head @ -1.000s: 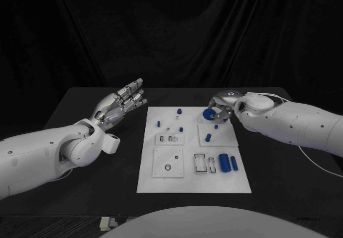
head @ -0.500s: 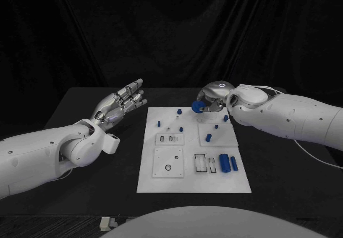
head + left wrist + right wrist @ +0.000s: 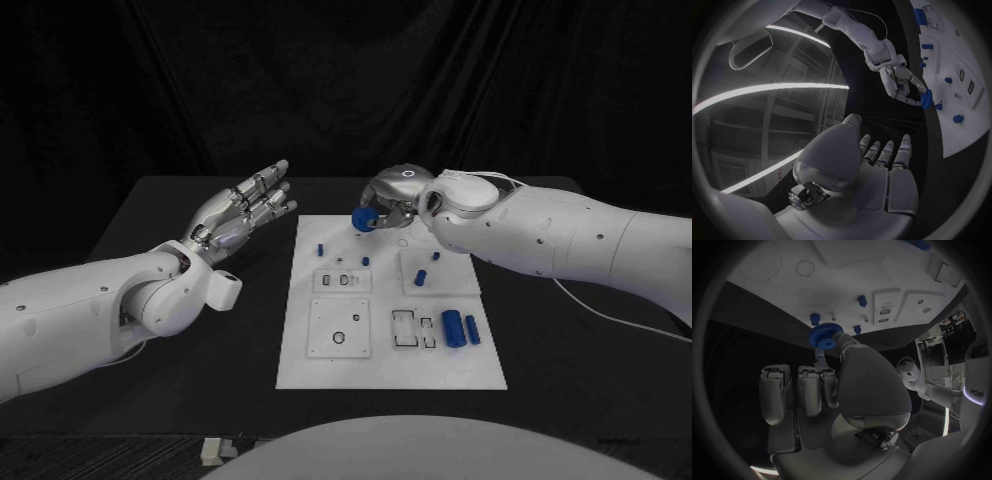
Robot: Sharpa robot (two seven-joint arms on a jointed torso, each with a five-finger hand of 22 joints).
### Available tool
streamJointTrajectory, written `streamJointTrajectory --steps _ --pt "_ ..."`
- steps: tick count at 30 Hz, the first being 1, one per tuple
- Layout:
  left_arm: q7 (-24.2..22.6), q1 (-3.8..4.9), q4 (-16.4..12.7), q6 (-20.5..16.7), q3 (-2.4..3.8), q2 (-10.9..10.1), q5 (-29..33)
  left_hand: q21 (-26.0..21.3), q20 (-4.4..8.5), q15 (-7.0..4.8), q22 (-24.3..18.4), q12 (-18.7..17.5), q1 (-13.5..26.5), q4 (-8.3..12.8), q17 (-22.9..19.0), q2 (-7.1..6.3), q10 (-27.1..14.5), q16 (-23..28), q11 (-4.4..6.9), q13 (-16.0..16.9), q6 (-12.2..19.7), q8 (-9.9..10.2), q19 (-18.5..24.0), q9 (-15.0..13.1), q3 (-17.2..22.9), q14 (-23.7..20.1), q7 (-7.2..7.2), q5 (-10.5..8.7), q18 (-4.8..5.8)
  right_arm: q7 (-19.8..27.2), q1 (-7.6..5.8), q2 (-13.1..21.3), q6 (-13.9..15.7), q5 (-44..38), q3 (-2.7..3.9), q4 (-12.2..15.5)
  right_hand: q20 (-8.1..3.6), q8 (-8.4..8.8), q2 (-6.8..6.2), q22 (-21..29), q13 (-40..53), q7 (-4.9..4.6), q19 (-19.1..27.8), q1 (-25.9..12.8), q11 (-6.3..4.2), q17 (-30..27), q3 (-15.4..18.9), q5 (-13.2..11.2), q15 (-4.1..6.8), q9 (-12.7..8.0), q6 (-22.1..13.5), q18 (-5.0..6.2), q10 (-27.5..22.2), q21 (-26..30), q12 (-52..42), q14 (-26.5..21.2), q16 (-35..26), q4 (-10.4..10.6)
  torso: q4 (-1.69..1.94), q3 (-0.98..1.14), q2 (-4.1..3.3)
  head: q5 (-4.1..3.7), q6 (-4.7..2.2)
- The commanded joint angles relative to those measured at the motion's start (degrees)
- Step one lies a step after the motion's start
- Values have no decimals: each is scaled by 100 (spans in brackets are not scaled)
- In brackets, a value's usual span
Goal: Assemble the parts on the task board
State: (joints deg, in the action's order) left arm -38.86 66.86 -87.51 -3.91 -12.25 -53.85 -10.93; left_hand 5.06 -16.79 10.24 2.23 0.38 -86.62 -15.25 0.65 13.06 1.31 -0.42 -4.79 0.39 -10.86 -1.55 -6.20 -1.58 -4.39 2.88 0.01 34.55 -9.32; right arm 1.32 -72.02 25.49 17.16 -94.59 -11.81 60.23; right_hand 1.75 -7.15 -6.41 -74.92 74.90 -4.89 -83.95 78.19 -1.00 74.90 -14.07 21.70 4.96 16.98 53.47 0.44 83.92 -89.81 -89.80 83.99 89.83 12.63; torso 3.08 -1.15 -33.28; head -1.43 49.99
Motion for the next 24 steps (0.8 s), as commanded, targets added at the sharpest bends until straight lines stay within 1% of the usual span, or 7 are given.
streamJointTrajectory --steps 1,4,9,11,14,19,24 --pt "-120 -11 -6 82 6 14 5 34 1 42 -6 -5 25 0 9 -33 -6 -36 -31 -5 -25 -29 -30 -9 22 13 -2 15 23 68 33 -107 -147 -40 4 -108 -31 -105 39 -1508 1510 122 -605 -33 -14 1510 -11 3 11 281 156 -44 608 -19 -20 601 17 -2 3 3 -7 -6 1" --pt "-119 -13 -4 87 6 18 5 34 1 42 -6 -5 25 0 9 -33 -6 -36 -31 -5 -25 -29 -30 -9 22 13 -2 15 23 84 76 -224 -254 -40 4 -208 -28 -90 44 -1508 1510 119 -605 -40 -12 1510 -12 -17 7 282 135 -44 608 -19 -20 601 17 -1 -6 2 -4 -1 1" --pt "-116 -14 -6 93 6 19 5 34 1 42 -6 -5 25 0 9 -33 -6 -36 -31 -5 -25 -29 -30 -9 22 13 -2 15 23 108 167 -371 -423 -40 5 -354 -24 -69 50 -1508 1510 114 -605 -43 -9 1510 -16 -43 1 282 106 -44 608 -19 -20 601 17 -5 -2 4 -7 6 1" --pt "-116 -15 -7 93 6 18 5 34 1 42 -6 -5 25 0 9 -33 -6 -36 -31 -5 -25 -29 -30 -9 22 13 -2 15 23 112 198 -409 -476 -40 5 -397 -23 -63 51 -1508 1510 113 -605 -42 -8 1510 -18 -50 0 282 98 -44 608 -19 -20 601 17 -8 3 4 -6 0 1" --pt "-114 -15 -6 97 6 19 5 34 1 44 -6 -4 25 1 10 -33 -5 -36 -33 -5 -27 -29 -31 -9 23 15 0 16 23 112 229 -444 -533 -40 5 -444 -22 -58 51 -1508 1510 111 -605 -41 -7 1510 -19 -55 -2 282 91 -44 608 -19 -20 601 17 -11 2 3 -4 -6 1" --pt "-108 -16 -1 106 6 26 5 35 1 49 -6 -4 23 5 11 -34 -3 -38 -40 -4 -33 -30 -32 -9 27 20 6 18 24 101 260 -475 -600 -40 5 -507 -18 -39 53 -1508 1510 105 -605 -45 -4 1510 -21 -81 -8 281 66 -44 608 -19 -20 601 17 -16 -1 2 -4 -19 1" --pt "-102 -18 2 117 6 32 5 35 1 49 -6 -4 23 5 11 -34 -3 -38 -40 -4 -33 -30 -32 -9 27 20 6 18 24 80 271 -482 -625 -40 5 -543 -15 -28 55 -1508 1510 100 -605 -50 0 1510 -21 -96 -12 280 54 -44 608 -19 -20 601 17 -16 -6 4 -5 -14 1"
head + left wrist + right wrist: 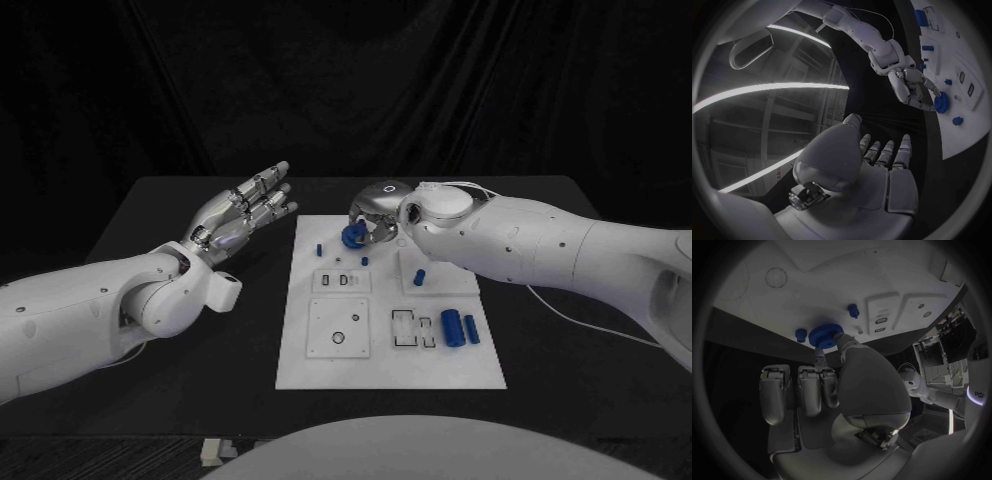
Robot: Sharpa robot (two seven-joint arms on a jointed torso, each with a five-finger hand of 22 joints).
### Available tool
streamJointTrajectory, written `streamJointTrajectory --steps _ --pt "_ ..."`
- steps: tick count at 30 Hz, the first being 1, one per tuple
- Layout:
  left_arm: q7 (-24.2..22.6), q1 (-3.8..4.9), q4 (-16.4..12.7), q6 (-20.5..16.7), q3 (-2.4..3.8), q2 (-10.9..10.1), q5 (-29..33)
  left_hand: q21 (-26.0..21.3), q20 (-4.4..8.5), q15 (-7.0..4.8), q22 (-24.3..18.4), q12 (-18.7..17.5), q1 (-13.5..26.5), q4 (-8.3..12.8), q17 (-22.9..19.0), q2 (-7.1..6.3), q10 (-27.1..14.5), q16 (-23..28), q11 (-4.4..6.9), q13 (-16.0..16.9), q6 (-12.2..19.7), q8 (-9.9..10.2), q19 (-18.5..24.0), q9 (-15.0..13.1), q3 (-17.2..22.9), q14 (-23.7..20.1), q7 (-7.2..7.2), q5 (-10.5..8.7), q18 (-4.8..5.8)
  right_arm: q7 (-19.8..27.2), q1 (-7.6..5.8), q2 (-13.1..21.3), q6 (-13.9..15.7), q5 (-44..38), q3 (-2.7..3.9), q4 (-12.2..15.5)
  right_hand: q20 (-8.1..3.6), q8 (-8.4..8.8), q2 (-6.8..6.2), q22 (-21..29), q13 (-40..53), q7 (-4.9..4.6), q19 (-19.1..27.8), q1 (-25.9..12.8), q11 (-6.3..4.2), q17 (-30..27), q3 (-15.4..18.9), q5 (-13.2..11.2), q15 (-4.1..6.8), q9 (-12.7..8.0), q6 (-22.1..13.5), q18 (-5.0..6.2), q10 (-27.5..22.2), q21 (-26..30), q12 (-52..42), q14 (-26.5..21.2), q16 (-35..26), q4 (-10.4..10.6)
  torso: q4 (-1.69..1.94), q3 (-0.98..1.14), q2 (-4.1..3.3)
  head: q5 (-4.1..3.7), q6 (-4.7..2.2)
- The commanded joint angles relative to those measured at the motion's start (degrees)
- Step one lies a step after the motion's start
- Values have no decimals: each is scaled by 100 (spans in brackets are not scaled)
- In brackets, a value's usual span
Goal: Assemble the parts on the task board
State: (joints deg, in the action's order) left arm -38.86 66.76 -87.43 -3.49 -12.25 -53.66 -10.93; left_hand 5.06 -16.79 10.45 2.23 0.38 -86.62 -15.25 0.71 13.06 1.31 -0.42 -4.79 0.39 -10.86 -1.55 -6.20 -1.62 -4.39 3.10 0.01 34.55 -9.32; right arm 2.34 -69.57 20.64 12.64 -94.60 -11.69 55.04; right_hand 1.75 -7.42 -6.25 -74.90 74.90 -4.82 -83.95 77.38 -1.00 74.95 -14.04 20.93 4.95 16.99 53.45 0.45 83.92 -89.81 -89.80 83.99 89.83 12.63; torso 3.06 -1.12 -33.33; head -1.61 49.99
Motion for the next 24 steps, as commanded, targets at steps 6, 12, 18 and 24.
streamJointTrajectory --steps 6,12,18,24 --pt "-91 -10 -3 89 6 17 5 36 1 31 -6 -3 23 8 5 -34 1 -38 -43 -3 -38 -30 -34 -6 30 0 10 18 25 -70 30 21 -195 -39 -7 -33 -2 46 42 -1510 1510 79 -605 24 8 1505 -31 -43 -27 270 -7 -45 608 -19 -20 601 17 -26 -9 0 3 -10 1" --pt "-85 -13 -2 103 6 26 5 41 0 37 -4 0 21 12 8 -31 11 -41 -60 -1 -46 -31 -40 -6 37 10 19 22 26 -91 31 39 -222 -39 -7 -37 32 155 45 -1510 1510 55 -605 -10 23 1505 -46 -59 -67 236 -144 -45 608 -19 -20 601 17 -27 -7 1 4 -19 1" --pt "-94 -14 -5 89 6 23 5 44 -1 43 -4 2 15 23 12 -29 18 -47 -77 1 -67 -33 -45 -8 49 31 41 28 28 -99 32 44 -254 -39 -7 -35 68 265 37 -1510 1510 45 -605 -54 36 1505 -60 -107 -99 182 -269 -45 608 -19 -20 601 17 -21 -6 0 5 -28 1" --pt "-95 -16 -11 81 6 16 5 48 -1 47 -4 1 9 34 15 -29 17 -51 -79 1 -82 -35 -50 -9 59 46 63 35 30 -101 34 41 -277 -39 -7 -39 101 392 23 -1488 1510 25 -567 -77 53 1505 -88 -171 -127 63 -554 -29 608 32 -20 601 17 -39 -8 0 6 -16 1"
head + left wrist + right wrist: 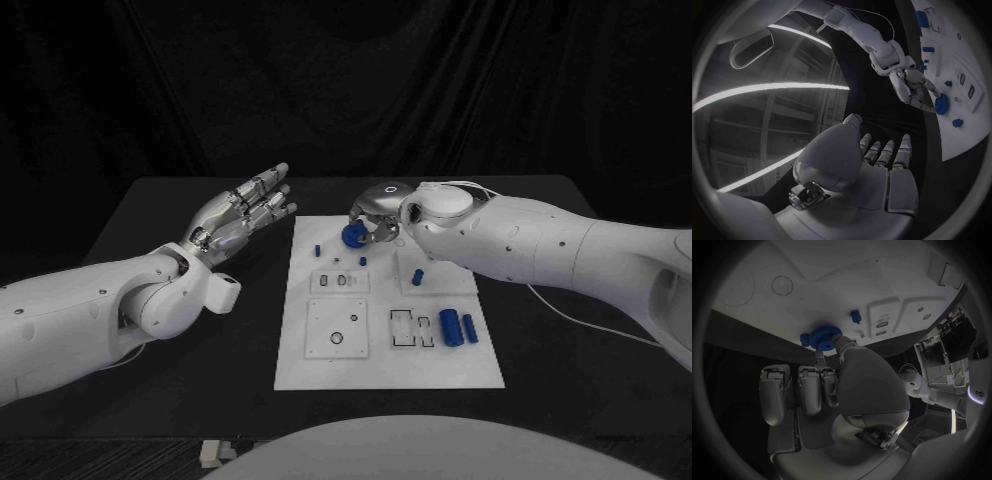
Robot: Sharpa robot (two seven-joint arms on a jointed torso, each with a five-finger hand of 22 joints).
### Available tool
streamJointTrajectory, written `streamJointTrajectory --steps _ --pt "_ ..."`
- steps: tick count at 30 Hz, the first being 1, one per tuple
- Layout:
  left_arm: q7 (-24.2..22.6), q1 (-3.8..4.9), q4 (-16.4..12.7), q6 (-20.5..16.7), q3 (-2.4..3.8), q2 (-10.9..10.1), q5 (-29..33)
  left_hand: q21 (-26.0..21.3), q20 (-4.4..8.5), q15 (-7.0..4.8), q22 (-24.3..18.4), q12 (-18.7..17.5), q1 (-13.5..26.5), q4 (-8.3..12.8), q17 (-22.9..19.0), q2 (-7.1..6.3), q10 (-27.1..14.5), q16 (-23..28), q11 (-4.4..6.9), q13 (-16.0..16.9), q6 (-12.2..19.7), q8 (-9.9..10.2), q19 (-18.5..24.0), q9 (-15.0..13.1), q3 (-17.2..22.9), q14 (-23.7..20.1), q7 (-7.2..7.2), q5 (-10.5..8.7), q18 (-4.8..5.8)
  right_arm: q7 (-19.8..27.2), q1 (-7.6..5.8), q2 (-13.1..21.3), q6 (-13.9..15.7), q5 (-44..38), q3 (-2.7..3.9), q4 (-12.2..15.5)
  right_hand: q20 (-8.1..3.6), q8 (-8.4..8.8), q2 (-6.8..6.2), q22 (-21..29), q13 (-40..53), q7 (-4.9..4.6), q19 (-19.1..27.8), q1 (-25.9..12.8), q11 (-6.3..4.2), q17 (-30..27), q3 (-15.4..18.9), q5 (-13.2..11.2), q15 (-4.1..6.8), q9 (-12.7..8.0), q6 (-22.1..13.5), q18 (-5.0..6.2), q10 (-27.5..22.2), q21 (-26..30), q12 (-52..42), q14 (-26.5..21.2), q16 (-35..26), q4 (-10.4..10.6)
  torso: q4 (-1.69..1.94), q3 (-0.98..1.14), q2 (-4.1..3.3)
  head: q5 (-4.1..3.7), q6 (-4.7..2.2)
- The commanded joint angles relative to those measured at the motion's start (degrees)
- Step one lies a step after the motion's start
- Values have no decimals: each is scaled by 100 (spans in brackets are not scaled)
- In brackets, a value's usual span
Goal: Assemble the parts on the task board
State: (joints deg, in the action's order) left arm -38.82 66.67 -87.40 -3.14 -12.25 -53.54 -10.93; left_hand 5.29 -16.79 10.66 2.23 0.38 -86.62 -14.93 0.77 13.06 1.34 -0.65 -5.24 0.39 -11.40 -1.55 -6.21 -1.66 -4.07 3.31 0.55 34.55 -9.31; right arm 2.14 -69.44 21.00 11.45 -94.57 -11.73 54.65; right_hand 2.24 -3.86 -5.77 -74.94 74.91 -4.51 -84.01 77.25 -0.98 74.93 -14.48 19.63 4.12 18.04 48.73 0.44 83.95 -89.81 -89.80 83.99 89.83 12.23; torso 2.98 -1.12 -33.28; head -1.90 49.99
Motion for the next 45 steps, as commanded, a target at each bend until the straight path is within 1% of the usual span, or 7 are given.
streamJointTrajectory --steps 1,8,10,15,23,32,45 --pt "-101 -7 -15 44 6 4 5 25 -1 25 -4 1 9 2 8 -29 14 -29 -33 1 -28 -35 -50 -5 26 24 9 35 30 -77 22 5 -155 -42 -3 -2 56 36 -26 -1475 1509 -7 -544 -67 53 1507 -48 -66 -47 -64 -137 -21 605 55 -20 601 17 -5 0 -1 1 13 1" --pt "-106 -8 -12 44 6 8 5 26 -1 28 -4 1 4 12 13 -28 13 -35 -30 1 -38 -36 -52 -6 37 45 28 42 33 -51 25 5 -135 -42 -3 5 65 34 -19 -1440 1509 12 -481 -108 43 1507 -8 -450 -49 -269 -631 5 605 139 -20 601 17 -31 2 0 0 30 1" --pt "-107 -9 -12 43 6 8 5 26 -1 28 -4 0 3 12 14 -28 11 -36 -30 0 -39 -36 -51 -6 37 50 29 42 33 -43 27 6 -123 -42 -3 11 49 53 -12 -1433 1509 57 -468 -105 9 1507 16 -552 -26 -473 -1134 11 605 158 -20 601 17 -54 2 0 0 32 1" --pt "-107 -10 -9 45 6 8 5 26 -1 29 -4 1 2 15 15 -28 13 -38 -30 1 -40 -36 -53 -6 40 56 33 44 34 -27 31 11 -105 -42 -3 19 18 92 -11 -1415 1509 107 -436 -91 -33 1507 42 -599 9 -754 -1804 25 605 205 -20 601 17 -74 2 -1 1 35 1" --pt "-107 -12 -2 48 6 13 5 27 -1 30 -4 1 1 18 17 -29 12 -41 -29 0 -41 -35 -53 -6 43 66 39 45 35 -22 36 19 -125 -42 -3 18 -18 119 -5 -1372 1509 164 -358 -74 -82 1507 57 -605 50 -964 -2252 57 605 316 -20 601 17 -82 1 -1 0 32 1" --pt "-107 -16 11 56 6 32 5 30 -1 31 -4 1 -1 23 21 -27 13 -46 -29 1 -46 -36 -57 -6 48 84 46 47 36 -51 52 -8 -280 -42 -3 -22 -57 73 21 -1353 1509 227 -326 -146 -133 1507 90 -656 93 -979 -2105 70 605 367 -20 601 17 -26 2 0 0 26 1" --pt "-97 -20 15 61 6 38 5 32 -1 34 -3 1 -4 28 25 -22 13 -53 -30 1 -46 -35 -60 -5 57 103 53 49 38 -113 86 12 -369 -42 -3 -57 -84 -99 96 -1343 1509 216 -307 -288 -138 1507 147 -754 108 -859 -1234 78 605 405 -20 601 17 54 3 0 0 44 1"
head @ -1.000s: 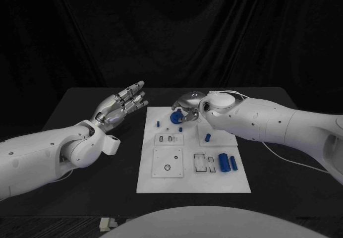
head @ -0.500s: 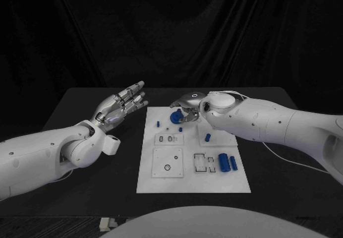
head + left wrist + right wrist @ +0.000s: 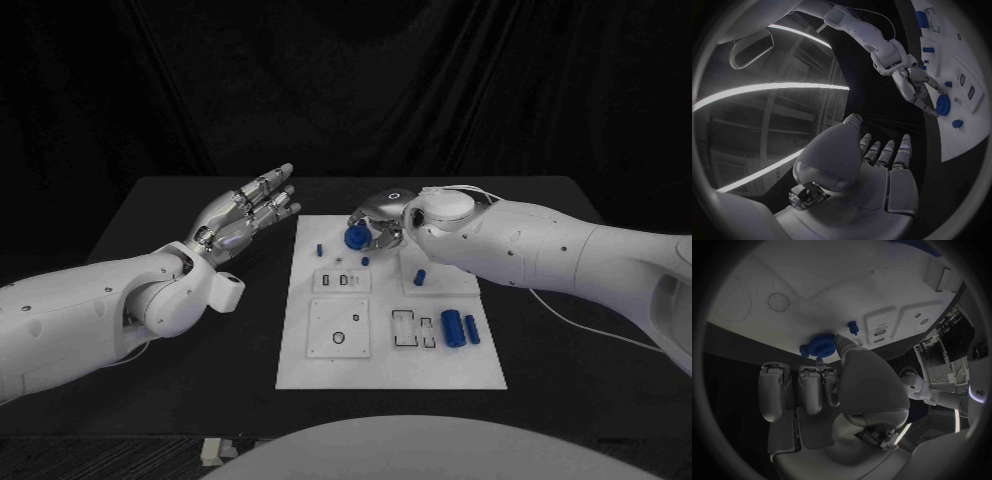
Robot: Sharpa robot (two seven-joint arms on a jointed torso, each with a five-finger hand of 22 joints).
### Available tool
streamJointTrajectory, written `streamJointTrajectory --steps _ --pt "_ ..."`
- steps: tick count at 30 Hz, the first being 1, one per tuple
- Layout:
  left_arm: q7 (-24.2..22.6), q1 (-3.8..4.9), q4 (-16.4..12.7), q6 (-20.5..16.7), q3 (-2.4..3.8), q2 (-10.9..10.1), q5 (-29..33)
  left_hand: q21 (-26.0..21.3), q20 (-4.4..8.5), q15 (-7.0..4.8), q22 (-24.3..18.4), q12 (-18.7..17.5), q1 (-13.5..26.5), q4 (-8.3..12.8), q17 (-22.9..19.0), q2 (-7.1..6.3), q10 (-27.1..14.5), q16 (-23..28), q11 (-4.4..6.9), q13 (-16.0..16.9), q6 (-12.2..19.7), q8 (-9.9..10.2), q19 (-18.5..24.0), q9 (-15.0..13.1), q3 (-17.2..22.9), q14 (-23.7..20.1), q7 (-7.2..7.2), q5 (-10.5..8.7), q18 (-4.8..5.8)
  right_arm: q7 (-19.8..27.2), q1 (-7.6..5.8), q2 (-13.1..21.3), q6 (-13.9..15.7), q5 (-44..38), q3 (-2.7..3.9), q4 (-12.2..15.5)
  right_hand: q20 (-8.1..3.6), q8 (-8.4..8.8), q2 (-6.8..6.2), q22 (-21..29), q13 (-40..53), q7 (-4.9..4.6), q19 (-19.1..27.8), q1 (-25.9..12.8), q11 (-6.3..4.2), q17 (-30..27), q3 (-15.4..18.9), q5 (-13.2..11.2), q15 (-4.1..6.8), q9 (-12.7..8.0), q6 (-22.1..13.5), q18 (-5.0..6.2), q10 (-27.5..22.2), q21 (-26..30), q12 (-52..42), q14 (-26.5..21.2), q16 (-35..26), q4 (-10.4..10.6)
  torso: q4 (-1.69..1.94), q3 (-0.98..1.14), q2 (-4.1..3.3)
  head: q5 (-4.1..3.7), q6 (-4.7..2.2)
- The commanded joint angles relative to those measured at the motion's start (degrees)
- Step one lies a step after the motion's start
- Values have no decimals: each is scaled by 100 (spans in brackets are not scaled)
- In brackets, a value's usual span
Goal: Assemble the parts on the task board
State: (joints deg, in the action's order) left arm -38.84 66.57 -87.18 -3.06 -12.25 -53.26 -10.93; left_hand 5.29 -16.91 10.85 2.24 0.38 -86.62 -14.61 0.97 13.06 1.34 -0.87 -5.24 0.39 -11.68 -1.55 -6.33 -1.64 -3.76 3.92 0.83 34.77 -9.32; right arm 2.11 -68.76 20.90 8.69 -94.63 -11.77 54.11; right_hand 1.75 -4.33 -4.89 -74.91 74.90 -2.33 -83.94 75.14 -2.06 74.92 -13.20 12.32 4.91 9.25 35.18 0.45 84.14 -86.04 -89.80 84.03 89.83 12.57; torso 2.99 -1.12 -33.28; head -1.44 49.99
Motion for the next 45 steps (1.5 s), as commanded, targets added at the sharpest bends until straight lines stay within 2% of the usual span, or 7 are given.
streamJointTrajectory --steps 1,13,22,28,31,38,45 --pt "-92 -10 -6 54 6 10 5 32 12 15 -4 1 -4 -3 6 -22 13 -31 -31 1 -18 -35 -48 -8 26 42 25 28 38 -115 18 28 -91 -36 1 -2 -34 -65 15 -1343 1510 -4 -309 -97 -28 1508 27 -28 27 28 194 80 586 37 -20 597 17 31 1 -1 0 0 1" --pt "-70 -17 -3 54 6 24 5 38 11 21 -3 1 -18 10 9 8 14 -37 -36 1 -26 -33 -56 -7 62 57 32 40 43 -136 21 186 29 -36 1 104 25 -78 119 -1330 1510 -99 -287 -557 52 1508 195 -279 -40 -28 549 90 586 85 -20 597 17 362 -1 0 1 -9 1" --pt "-62 -21 -5 54 6 15 5 41 11 25 -2 0 -32 24 10 22 13 -41 -40 1 -24 -32 -61 -7 87 66 33 42 46 -19 14 422 597 -36 0 316 29 -70 130 -1325 1510 -104 -279 -609 56 1508 216 -346 -44 -43 558 93 586 98 -20 597 17 382 -3 -1 0 18 1" --pt "-61 -23 -9 49 6 -7 5 43 11 26 -2 1 -36 28 11 25 14 -43 -40 1 -30 -32 -63 -7 92 71 34 43 47 202 -99 805 1604 -22 0 709 18 -57 112 -1342 1510 -58 -312 -411 23 1508 161 -353 -21 -76 609 82 586 56 -20 597 17 300 -1 1 0 32 1" --pt "-58 -26 2 52 6 -8 5 46 11 27 -1 1 -39 32 11 27 15 -43 -41 1 -28 -31 -67 -7 98 73 33 44 47 235 -252 1143 1980 7 0 1046 -4 -107 95 -1361 1510 -40 -349 -221 0 1508 109 -326 4 -75 796 68 586 4 -20 597 17 238 -2 0 3 21 1" --pt "-52 -33 16 59 6 12 5 45 11 29 -2 1 -44 38 12 30 15 -45 -43 1 -29 -31 -66 -7 106 77 33 44 48 163 -463 1892 2280 46 -1 1679 -19 -172 -47 -1412 1510 -51 -440 49 4 1508 87 -273 10 -86 1038 29 586 -132 -20 597 17 164 -6 0 3 6 1" --pt "-48 -42 22 62 6 17 5 46 11 30 -1 1 -49 44 12 32 15 -46 -43 1 -30 -31 -68 -7 114 80 33 44 49 181 -432 2467 2425 335 -4 2018 -31 -207 -238 -1470 1510 -49 -540 180 -6 1508 132 -384 21 -69 1192 -15 586 -290 -20 597 17 256 -6 -5 13 9 1"
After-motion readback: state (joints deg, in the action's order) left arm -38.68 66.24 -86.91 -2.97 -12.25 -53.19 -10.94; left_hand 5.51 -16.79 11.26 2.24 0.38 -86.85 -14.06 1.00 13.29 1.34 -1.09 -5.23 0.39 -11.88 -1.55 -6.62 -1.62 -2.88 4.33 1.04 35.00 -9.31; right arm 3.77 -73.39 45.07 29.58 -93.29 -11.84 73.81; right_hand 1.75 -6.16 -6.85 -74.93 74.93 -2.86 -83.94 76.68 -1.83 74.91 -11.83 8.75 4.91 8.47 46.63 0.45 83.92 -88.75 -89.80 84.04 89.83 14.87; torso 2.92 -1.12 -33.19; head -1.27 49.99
